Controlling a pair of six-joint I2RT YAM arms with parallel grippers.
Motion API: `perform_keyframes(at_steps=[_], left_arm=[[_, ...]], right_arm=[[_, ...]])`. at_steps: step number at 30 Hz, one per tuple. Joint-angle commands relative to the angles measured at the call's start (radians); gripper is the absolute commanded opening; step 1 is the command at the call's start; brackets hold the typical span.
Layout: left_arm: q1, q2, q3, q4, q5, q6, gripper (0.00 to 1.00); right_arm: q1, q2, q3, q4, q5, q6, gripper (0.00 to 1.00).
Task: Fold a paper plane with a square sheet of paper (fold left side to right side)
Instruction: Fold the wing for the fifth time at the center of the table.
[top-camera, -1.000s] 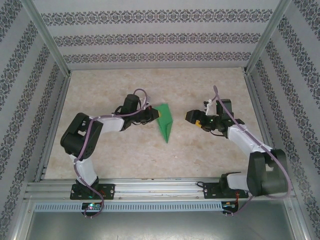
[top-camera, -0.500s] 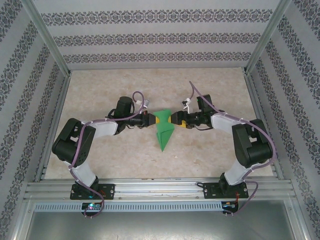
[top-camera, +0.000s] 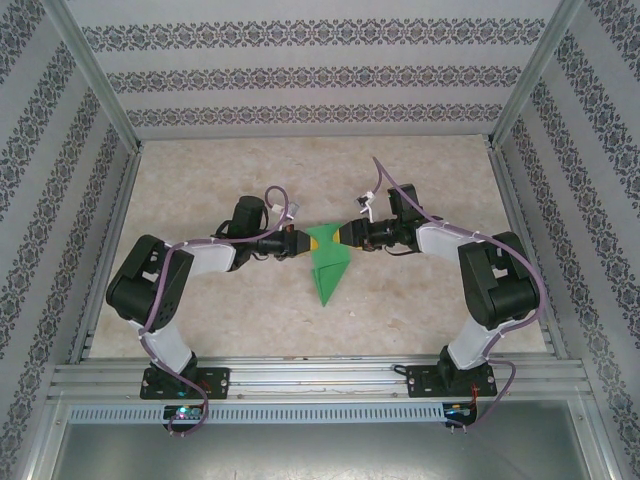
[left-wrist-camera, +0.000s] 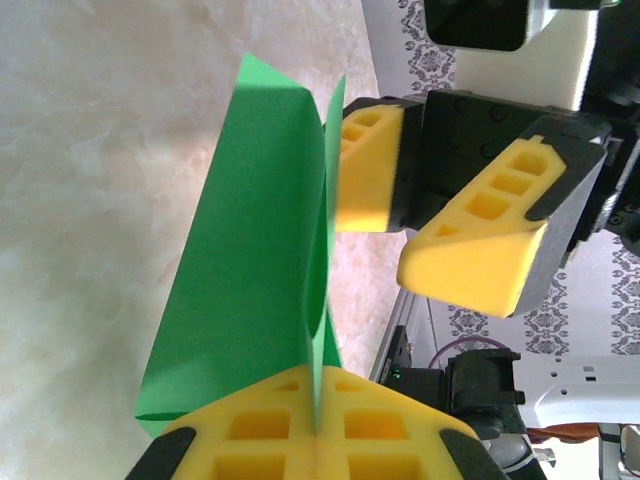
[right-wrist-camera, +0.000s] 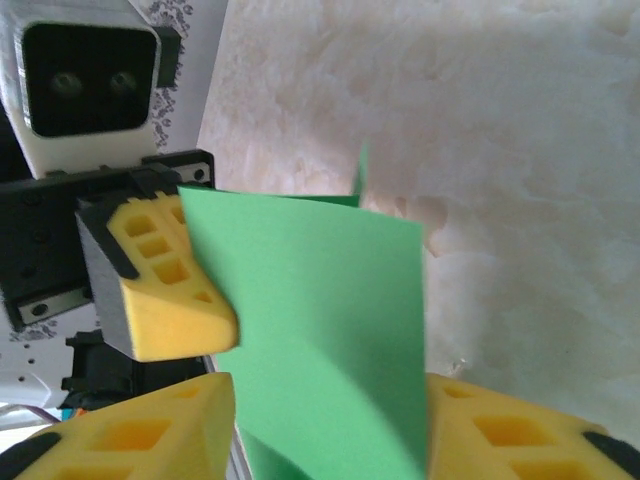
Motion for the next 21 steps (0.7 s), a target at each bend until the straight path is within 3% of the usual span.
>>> perform_keyframes(at_steps=[1,7,12,16,21], left_arm=[[0.014,0.014,-0.017,0.046,0.007,0.023,0.0],[0.014,0.019,-0.025,0.02,0.003,0.044,0.0],[0.015,0.019,-0.03,-0.001,-0.007,0.057,0.02],[0.016,0.003,-0.037,-0.032,-0.032,0.089,0.23],[0.022,-0.068,-0.018,-0.237,-0.15,0.216,0.47]], right_arm=[[-0.009,0.02,0.037,0.019,-0.02,-0.002,0.44],[-0.008,0.041,0.055,0.01,0.0,-0.006,0.37],[-0.009,0.057,0.074,-0.018,0.025,-0.015,0.22],[-0.009,0.083,0.084,-0.033,0.051,-0.015,0.03],[-0.005,0.116,0.105,-0.085,0.107,-0.011,0.0]])
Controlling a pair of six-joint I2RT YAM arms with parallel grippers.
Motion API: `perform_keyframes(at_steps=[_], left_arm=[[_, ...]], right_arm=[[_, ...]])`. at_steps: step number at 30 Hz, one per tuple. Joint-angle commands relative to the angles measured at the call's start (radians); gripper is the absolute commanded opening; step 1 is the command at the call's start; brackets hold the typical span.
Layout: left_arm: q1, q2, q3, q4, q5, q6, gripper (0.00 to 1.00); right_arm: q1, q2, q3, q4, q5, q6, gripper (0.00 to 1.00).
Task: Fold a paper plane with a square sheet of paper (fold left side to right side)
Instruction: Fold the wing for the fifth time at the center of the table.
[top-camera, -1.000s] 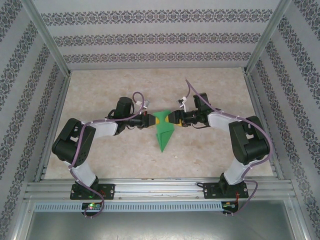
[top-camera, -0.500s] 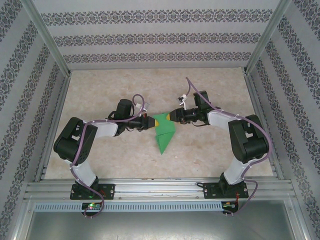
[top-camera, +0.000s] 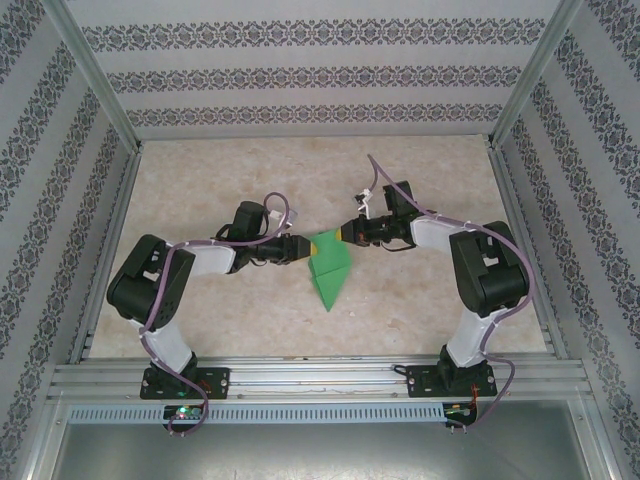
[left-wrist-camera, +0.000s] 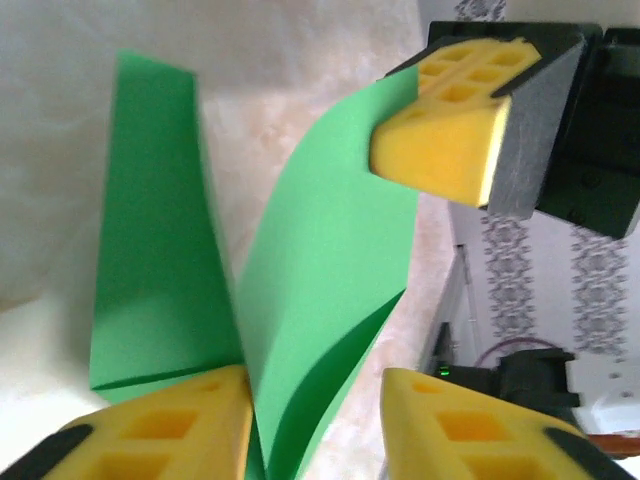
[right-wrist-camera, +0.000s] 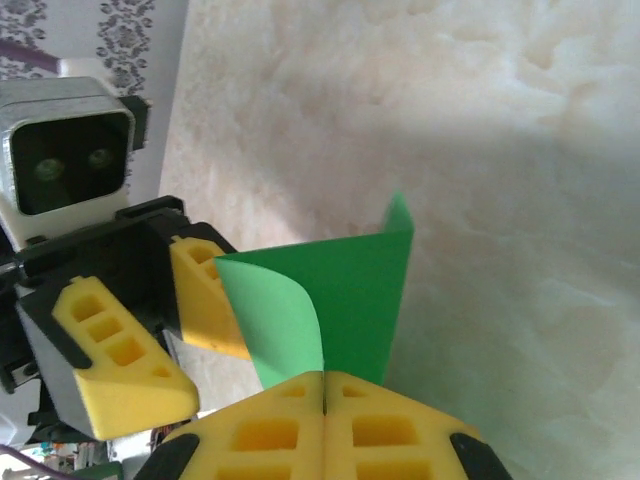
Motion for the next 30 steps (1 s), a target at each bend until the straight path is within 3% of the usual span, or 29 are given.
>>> perform_keyframes(at_steps=[1,6,12,21,30], left_arm=[[0.017,-0.089,0.01,-0.186,-0.117,0.142,0.51],[-0.007,-0.208,0.06,-0.432,-0.289,0.289,0.52],[-0.224,-0.238,0.219,-0.752,-0.568,0.46,0.51],[-0.527,-0.077,0.412,-0.902,-0.856,0.479,0.52],[-0.607,0.115,0.532,-0.974,-0.989,0.444,0.54]], right_arm=[[-0.005,0.021,0.035,-0.064,0.057,-0.008,0.0],[-0.008,0.014,0.064,-0.17,0.161,0.028,0.0],[-0.021,-0.003,0.066,-0.236,0.223,0.212,0.0],[-0.021,-0.029,0.063,-0.258,0.243,0.33,0.0],[-0.016,-0.024,0.071,-0.263,0.252,0.358,0.0]])
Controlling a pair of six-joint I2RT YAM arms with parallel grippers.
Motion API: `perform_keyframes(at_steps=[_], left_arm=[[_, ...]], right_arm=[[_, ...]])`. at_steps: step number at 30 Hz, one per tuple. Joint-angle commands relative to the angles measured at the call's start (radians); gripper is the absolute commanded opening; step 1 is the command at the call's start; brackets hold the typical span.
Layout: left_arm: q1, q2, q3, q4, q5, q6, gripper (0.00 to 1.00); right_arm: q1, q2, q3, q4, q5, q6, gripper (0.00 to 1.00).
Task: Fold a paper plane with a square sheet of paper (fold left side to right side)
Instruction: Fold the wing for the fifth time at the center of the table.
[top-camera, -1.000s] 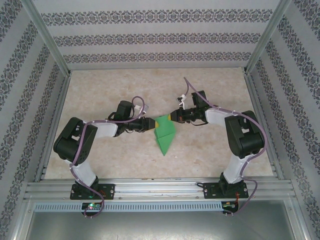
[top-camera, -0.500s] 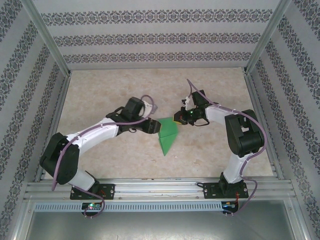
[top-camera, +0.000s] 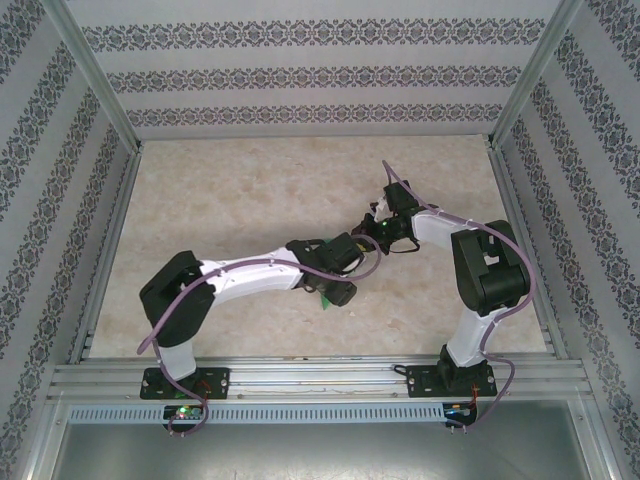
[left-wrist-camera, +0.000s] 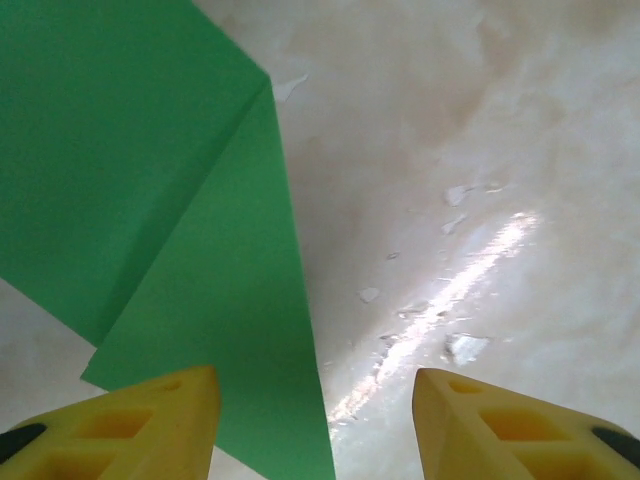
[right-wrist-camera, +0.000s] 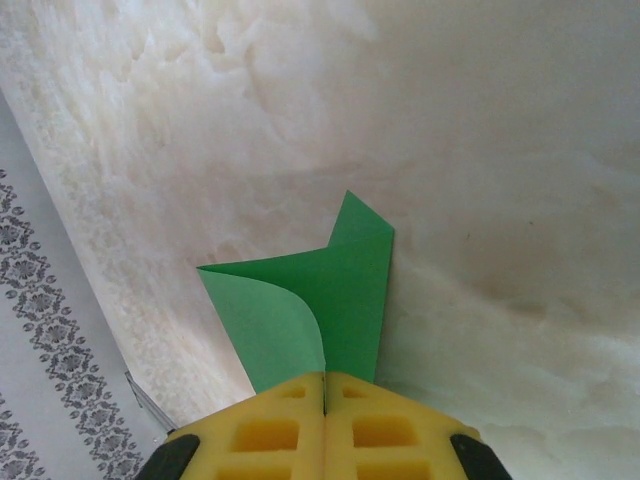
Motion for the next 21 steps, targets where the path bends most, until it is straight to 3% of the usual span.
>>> perform_keyframes(at_steps=[1,21], left_arm=[[-0.013,0.035,0.042,-0.08,-0.096,-0.01,0.54],[-0.027,0.125,0.098,-0.09,-0.163,-0.035,0.41]], right_arm=[[-0.002,-0.023,0.019,-0.021,0.018,0.02,0.0],[0.02,-0.004,0.016,-0.035,0.049,0.026,0.0]])
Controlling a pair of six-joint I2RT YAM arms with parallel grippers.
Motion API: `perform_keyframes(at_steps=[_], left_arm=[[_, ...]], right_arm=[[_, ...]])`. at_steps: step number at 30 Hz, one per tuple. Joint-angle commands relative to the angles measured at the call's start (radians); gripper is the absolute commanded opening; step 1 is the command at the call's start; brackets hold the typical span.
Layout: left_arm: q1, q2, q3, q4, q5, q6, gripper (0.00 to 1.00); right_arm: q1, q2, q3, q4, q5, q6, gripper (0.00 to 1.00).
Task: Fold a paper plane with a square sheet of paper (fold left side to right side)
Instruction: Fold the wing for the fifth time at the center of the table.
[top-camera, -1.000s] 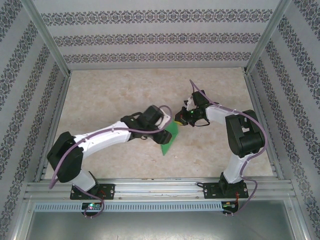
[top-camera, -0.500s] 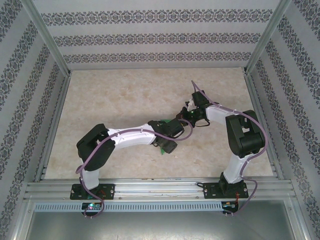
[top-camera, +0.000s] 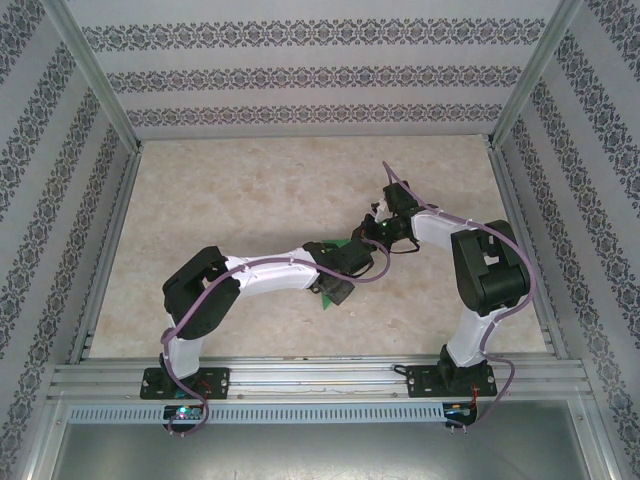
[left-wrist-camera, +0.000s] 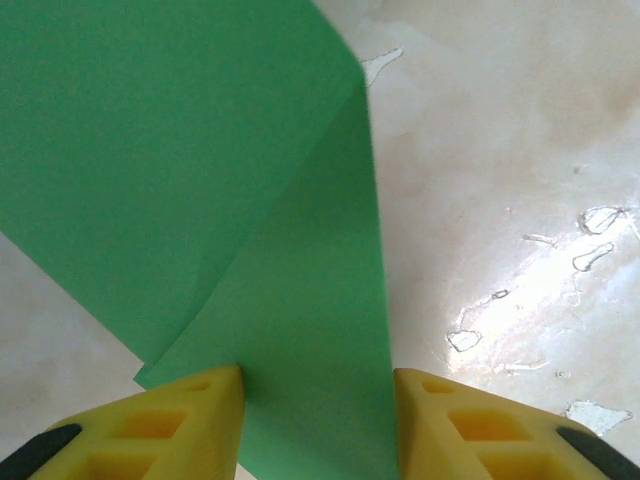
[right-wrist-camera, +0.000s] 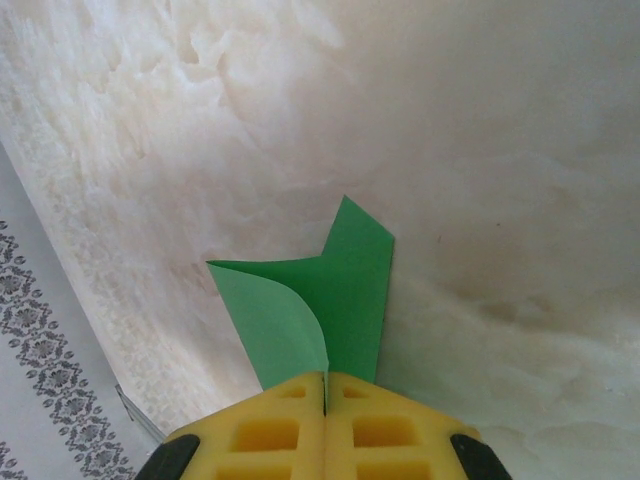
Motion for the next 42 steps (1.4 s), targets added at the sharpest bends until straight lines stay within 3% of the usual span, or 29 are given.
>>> perform_keyframes(at_steps=[1,19,25,33,42], left_arm=[[-0.012,0.018,0.03,-0.044,-0.036,-0.024,0.4],[0.001,0.033,-0.005,0.006,0.034,-0.044,0.12],[0.033,0.001,-0.048,0.059,0.099,-0.052,0.04],[0.109,-0.049,-0.106,0.168,0.322,-0.062,0.0],[0.194,-0.068,-0.157,0.31,0.574,-0.175,0.01]], right_arm=[[0.015,-0.004,0.016,-0.027,0.015,0.018,0.0],[0.011,-0.008,0.001,-0.064,0.078,-0.003,0.0],[-0.036,-0.098,-0.027,-0.068,0.142,-0.027,0.25],[-0.165,-0.252,-0.121,-0.07,0.197,-0.074,0.36],[-0.182,-0.298,-0.211,0.003,0.123,-0.136,0.42]])
